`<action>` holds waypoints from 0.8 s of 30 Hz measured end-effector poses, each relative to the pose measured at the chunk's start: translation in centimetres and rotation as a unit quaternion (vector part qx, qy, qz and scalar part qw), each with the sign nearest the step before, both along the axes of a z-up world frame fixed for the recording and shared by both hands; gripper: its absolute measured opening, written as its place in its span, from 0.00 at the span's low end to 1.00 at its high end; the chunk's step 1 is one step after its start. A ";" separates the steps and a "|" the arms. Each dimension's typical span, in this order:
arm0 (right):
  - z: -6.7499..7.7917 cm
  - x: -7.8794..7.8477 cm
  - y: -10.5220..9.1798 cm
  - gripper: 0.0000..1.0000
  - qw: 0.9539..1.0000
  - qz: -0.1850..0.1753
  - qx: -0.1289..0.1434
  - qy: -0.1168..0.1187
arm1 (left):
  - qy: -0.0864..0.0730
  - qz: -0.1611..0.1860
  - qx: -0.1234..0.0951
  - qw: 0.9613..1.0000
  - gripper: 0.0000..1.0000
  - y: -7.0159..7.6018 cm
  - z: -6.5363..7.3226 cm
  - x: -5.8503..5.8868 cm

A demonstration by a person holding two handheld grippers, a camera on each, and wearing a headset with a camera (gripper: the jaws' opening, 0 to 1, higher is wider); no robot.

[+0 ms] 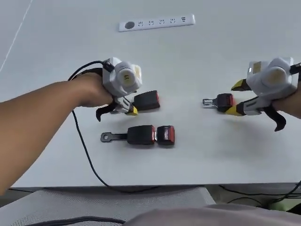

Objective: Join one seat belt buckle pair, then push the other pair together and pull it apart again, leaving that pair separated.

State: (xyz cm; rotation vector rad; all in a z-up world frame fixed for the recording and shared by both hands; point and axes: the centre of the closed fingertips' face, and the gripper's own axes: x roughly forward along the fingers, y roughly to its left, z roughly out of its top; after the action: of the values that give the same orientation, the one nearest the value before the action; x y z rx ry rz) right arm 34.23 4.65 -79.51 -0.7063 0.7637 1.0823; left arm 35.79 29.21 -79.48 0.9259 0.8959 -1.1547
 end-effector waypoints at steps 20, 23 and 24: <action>4.8 -6.2 1.9 0.97 0.989 -0.106 0.079 -0.072 | -0.051 0.158 -0.121 0.979 0.75 5.9 5.5 -9.1; 5.1 -6.8 1.5 0.98 0.987 -0.112 0.090 -0.069 | -0.051 0.180 -0.125 0.974 0.81 7.4 5.4 -10.6; 4.9 -7.2 1.4 0.99 0.988 -0.112 0.091 -0.059 | -0.054 0.186 -0.125 0.973 0.81 7.9 5.5 -10.8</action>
State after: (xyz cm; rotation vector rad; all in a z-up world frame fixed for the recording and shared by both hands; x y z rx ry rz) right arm 27.05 6.07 -74.57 -0.5108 0.6177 0.8846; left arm 25.03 37.12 -74.02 0.5783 0.7747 -0.8618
